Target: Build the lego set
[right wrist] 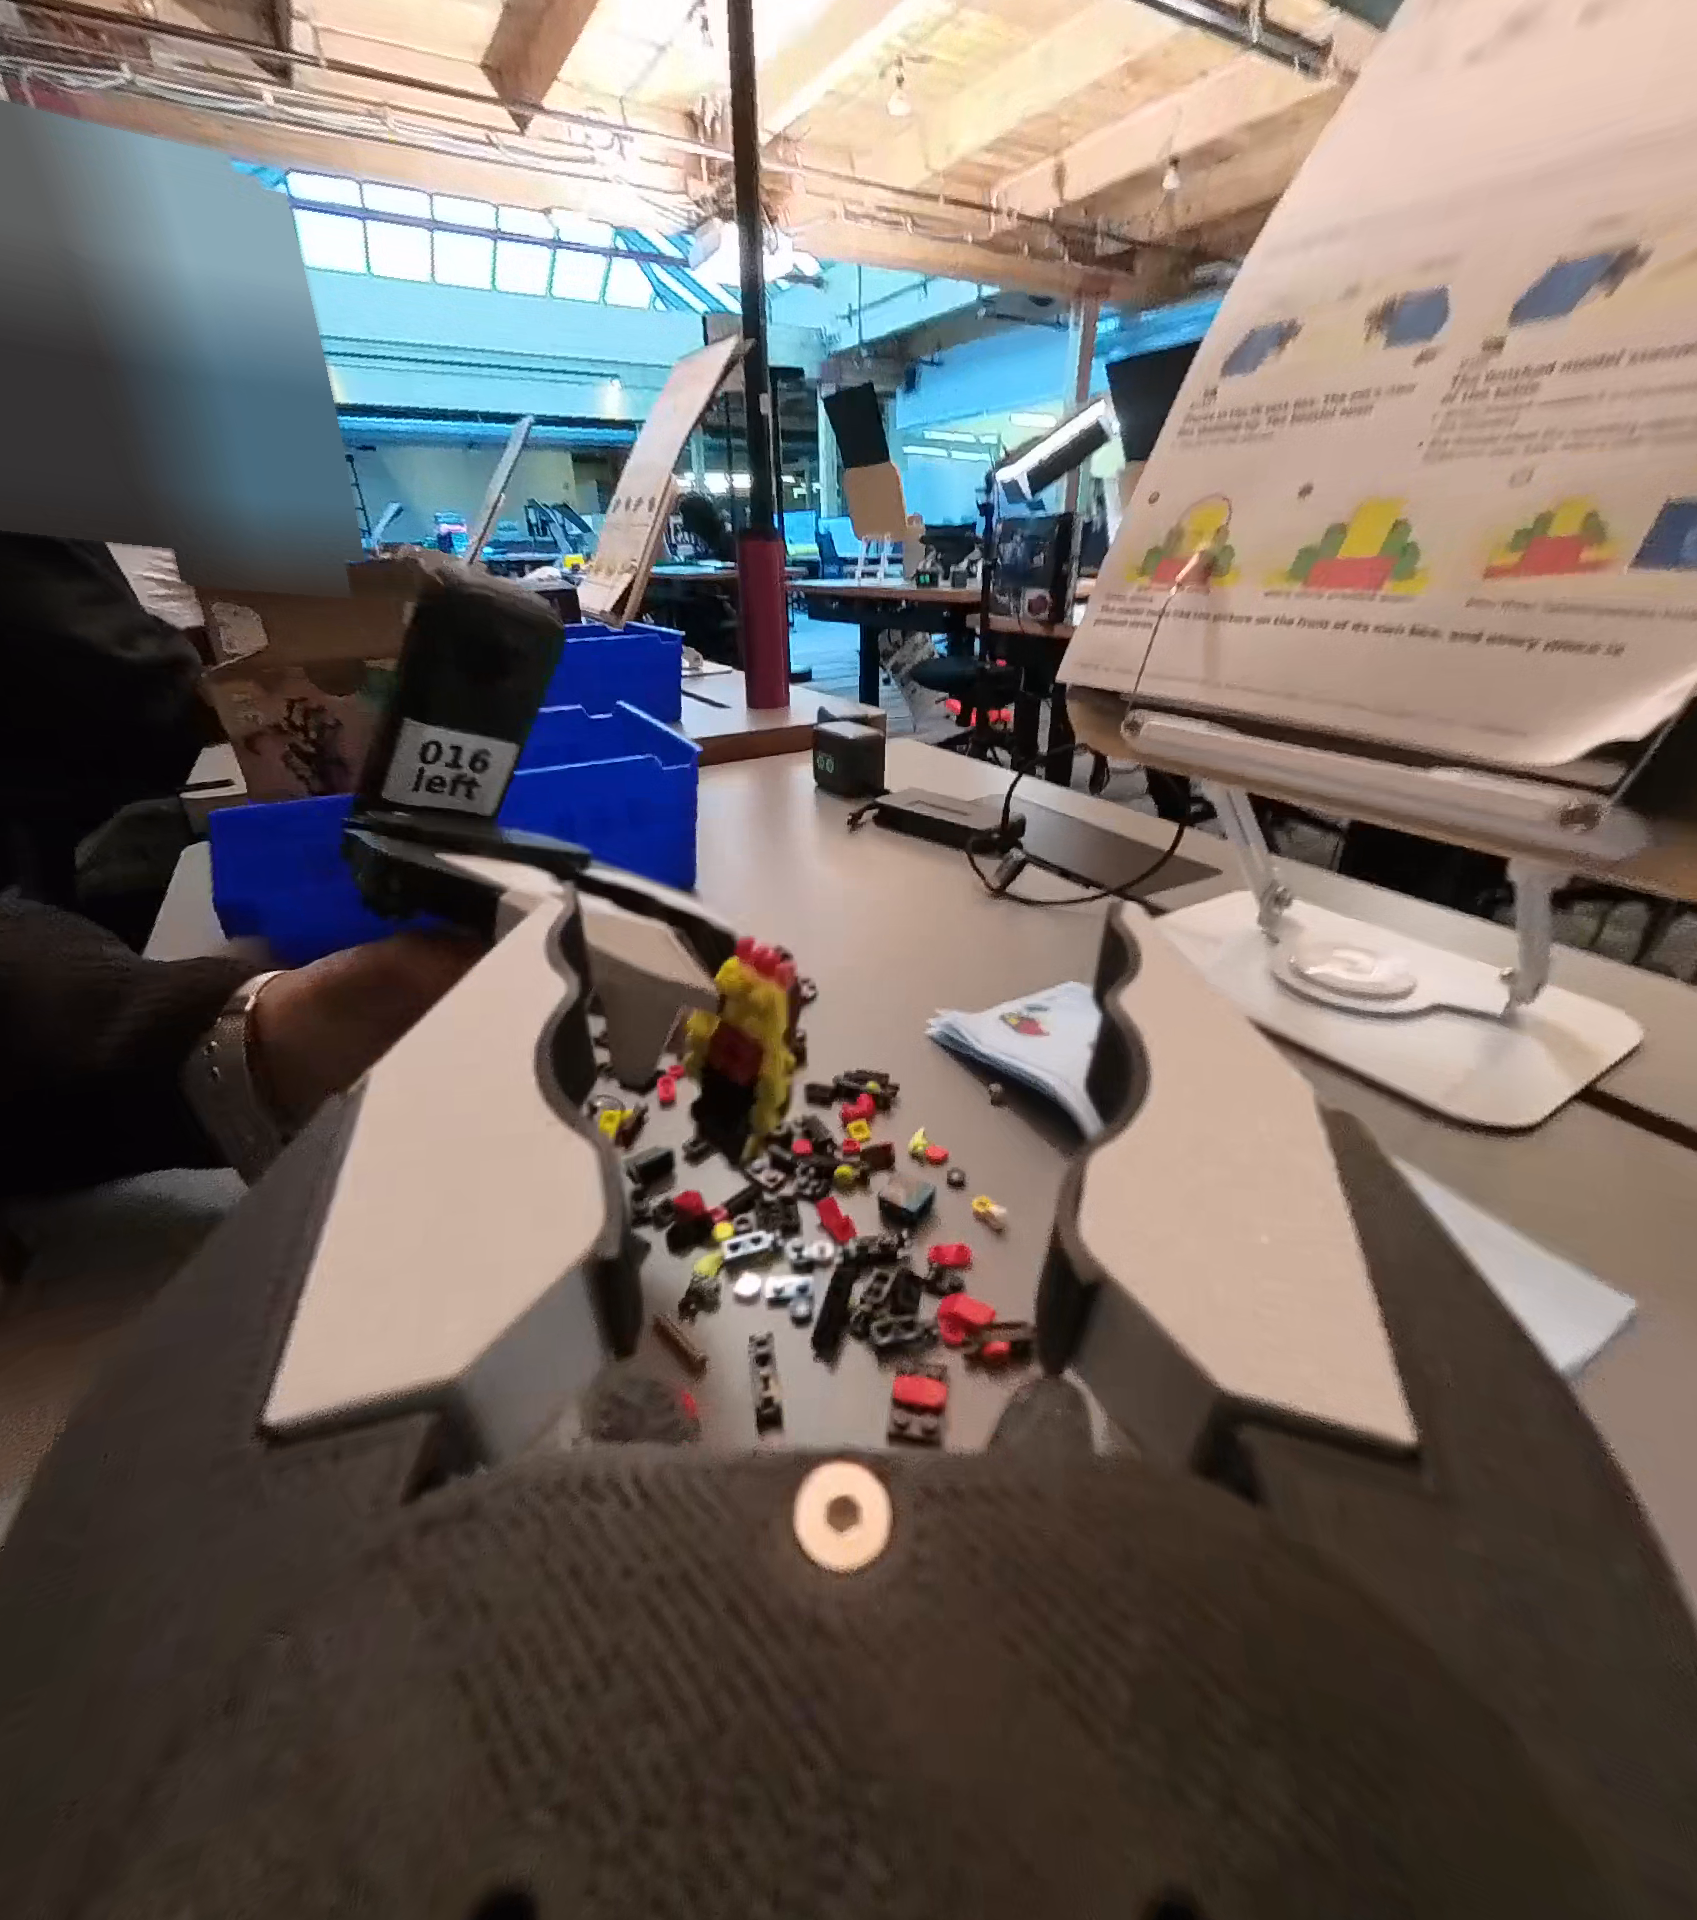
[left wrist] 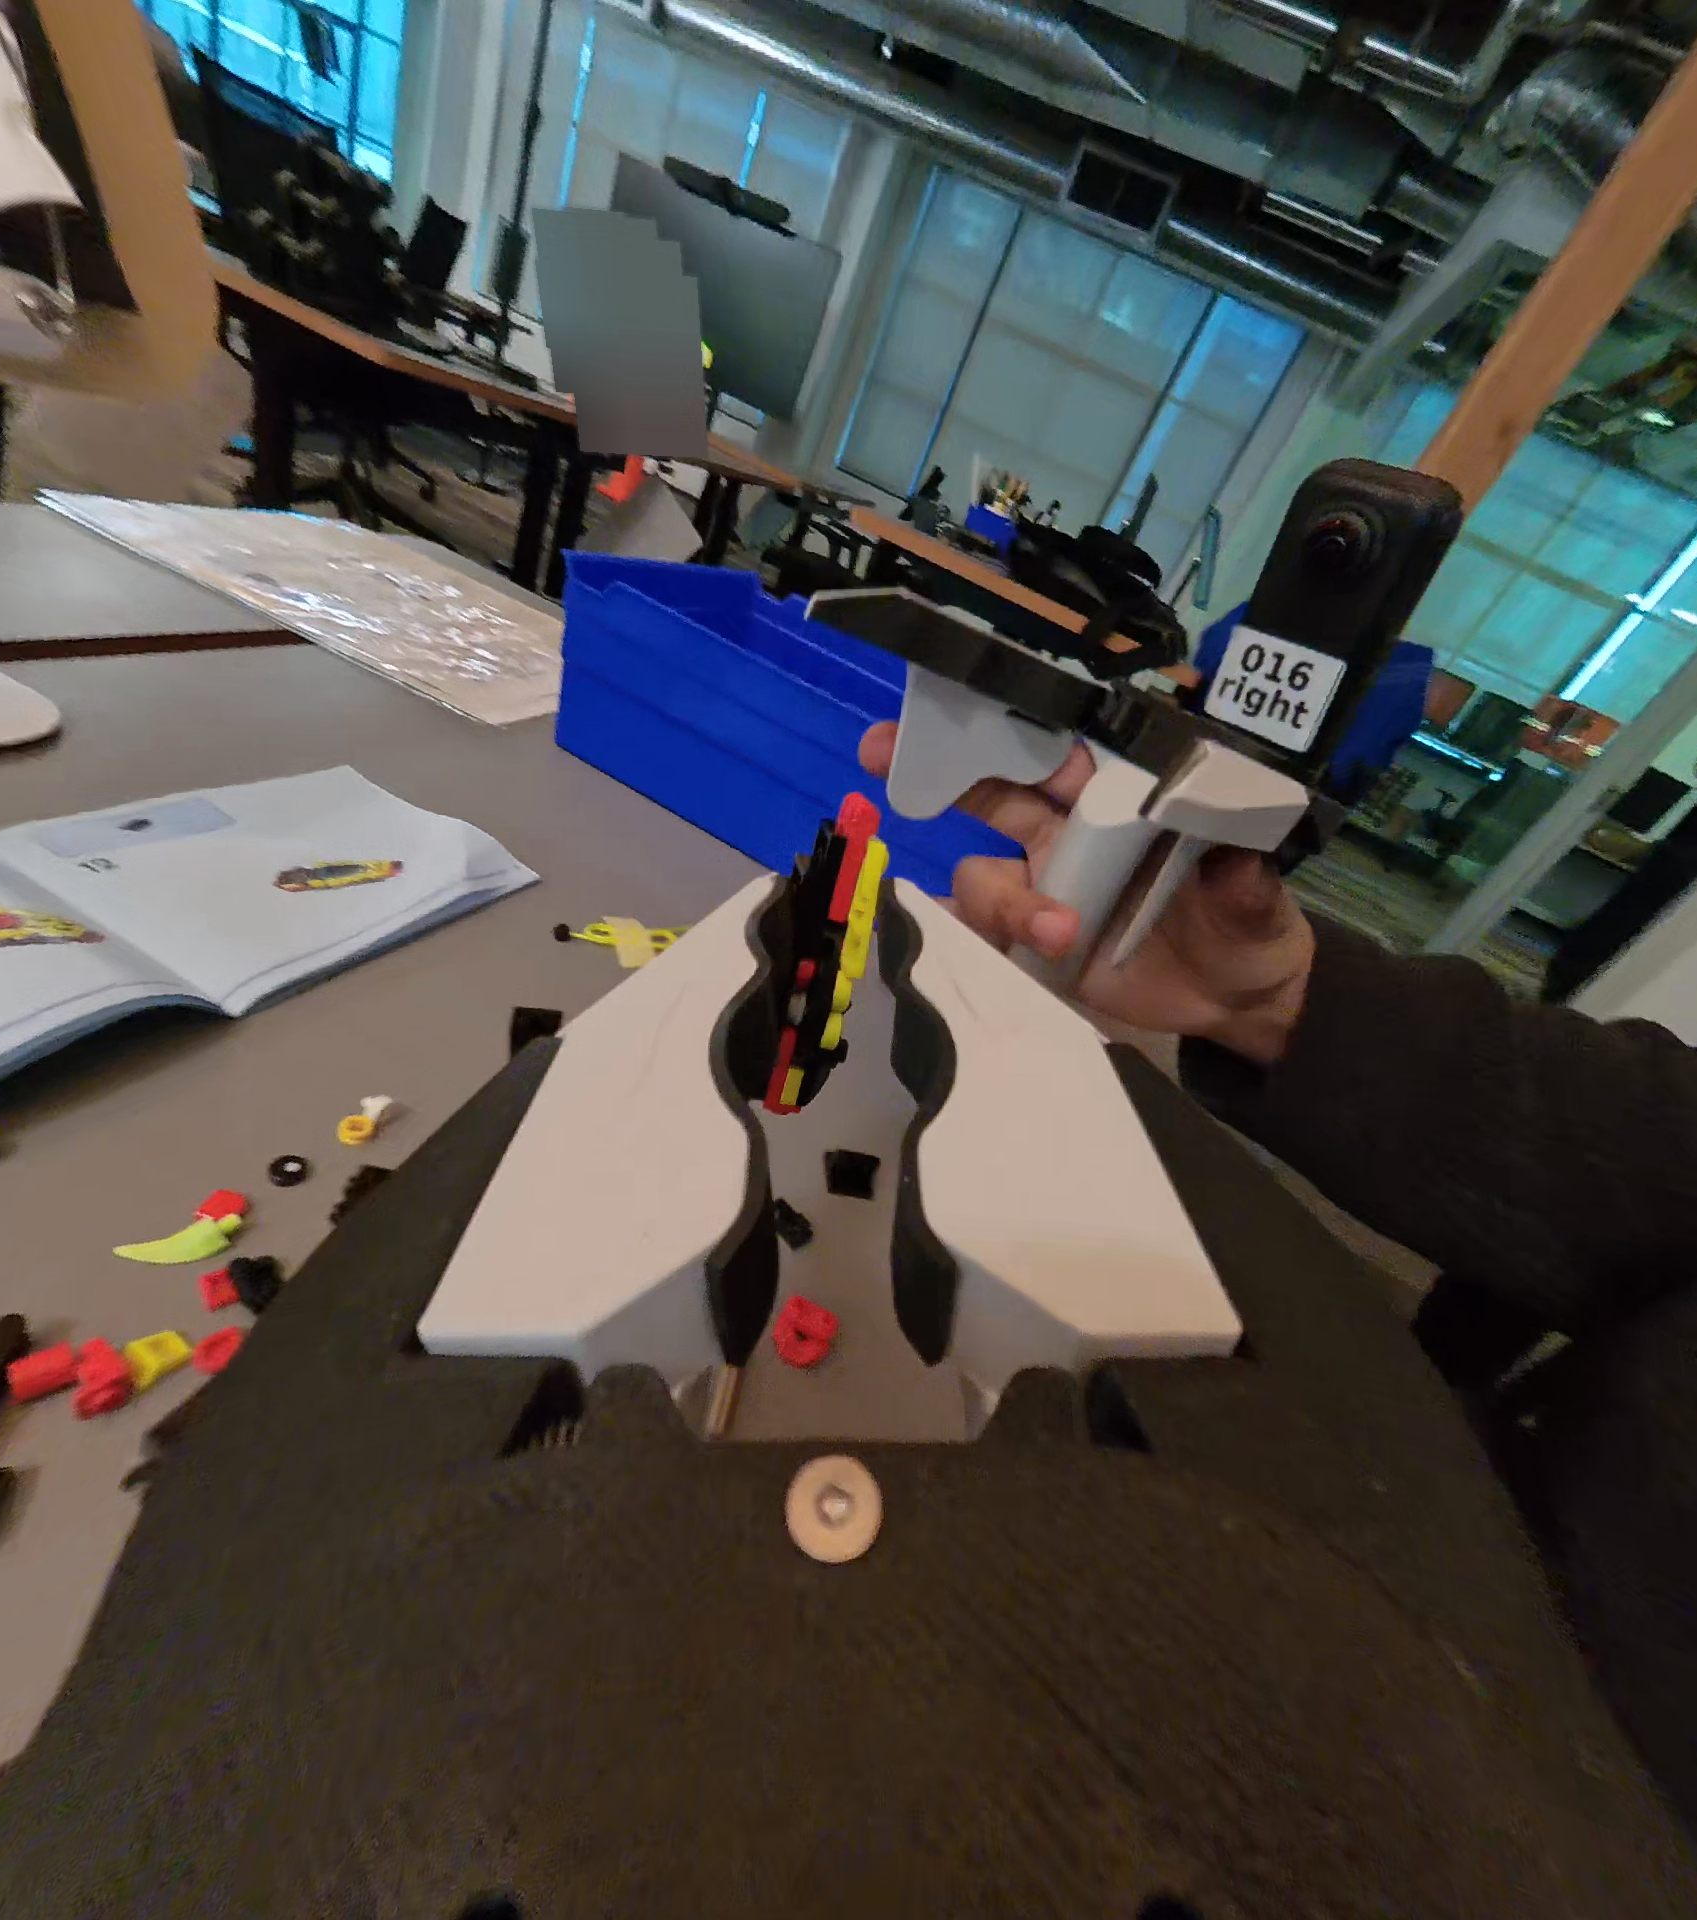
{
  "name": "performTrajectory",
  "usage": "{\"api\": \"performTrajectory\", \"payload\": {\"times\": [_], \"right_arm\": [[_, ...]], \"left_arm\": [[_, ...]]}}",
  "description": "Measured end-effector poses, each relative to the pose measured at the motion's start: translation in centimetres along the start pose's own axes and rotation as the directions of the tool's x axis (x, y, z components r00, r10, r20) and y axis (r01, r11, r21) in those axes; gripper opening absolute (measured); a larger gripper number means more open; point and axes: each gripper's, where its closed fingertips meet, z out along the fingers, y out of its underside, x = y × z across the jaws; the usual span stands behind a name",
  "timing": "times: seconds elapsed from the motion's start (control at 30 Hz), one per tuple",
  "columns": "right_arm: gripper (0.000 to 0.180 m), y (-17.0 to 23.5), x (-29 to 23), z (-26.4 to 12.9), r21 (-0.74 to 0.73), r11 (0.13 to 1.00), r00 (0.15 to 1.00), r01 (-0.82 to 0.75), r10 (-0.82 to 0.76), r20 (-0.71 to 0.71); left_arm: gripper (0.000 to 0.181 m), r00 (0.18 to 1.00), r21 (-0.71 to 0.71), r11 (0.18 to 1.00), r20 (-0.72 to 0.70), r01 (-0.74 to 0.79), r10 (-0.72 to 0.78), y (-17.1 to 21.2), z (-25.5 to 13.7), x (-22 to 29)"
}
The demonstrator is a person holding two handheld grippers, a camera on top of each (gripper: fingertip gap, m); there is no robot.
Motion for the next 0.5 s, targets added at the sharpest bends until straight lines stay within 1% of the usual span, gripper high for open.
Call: {"api": "performTrajectory", "payload": {"times": [0.07,0.1,0.17,0.23,0.27,0.37,0.43,0.5], "right_arm": [[0.086,-0.6,0.5,-0.1,0.024,1.000,1.000,0.014,-0.015,0.010],[0.081,-0.6,0.6,0.1,0.028,1.000,0.999,-0.002,0.001,0.032],[0.073,0.0,0.3,0.1,0.022,0.998,0.994,-0.061,0.059,0.094],[0.060,-0.1,-0.8,-0.2,0.036,0.991,0.977,-0.127,0.119,0.178],[0.058,-0.5,-1.2,-0.2,0.050,0.987,0.969,-0.153,0.140,0.201],[0.050,-1.1,-2.5,-0.3,0.070,0.976,0.955,-0.204,0.183,0.234],[0.045,-0.7,-3.4,0.1,0.046,0.974,0.943,-0.220,0.200,0.266],[0.044,-0.2,-4.2,0.6,0.013,0.973,0.928,-0.229,0.215,0.304]], "left_arm": [[0.012,0.998,-0.031,0.999,-0.060,0.016,-0.018,0.6,0.3,0.9],[0.012,0.996,-0.054,0.998,-0.090,0.012,-0.017,0.8,0.5,1.5],[0.012,0.990,-0.099,0.995,-0.141,-0.034,0.019,1.1,0.7,2.8],[0.013,0.983,-0.137,0.986,-0.170,-0.092,0.068,1.6,0.5,3.7],[0.013,0.981,-0.147,0.983,-0.177,-0.107,0.080,1.8,0.3,4.1],[0.013,0.978,-0.127,0.986,-0.187,-0.113,0.088,1.2,-0.6,4.7],[0.013,0.979,-0.084,0.991,-0.183,-0.107,0.090,0.3,-1.0,4.7],[0.012,0.980,-0.066,0.994,-0.182,-0.088,0.074,-0.1,-1.3,4.2]]}}
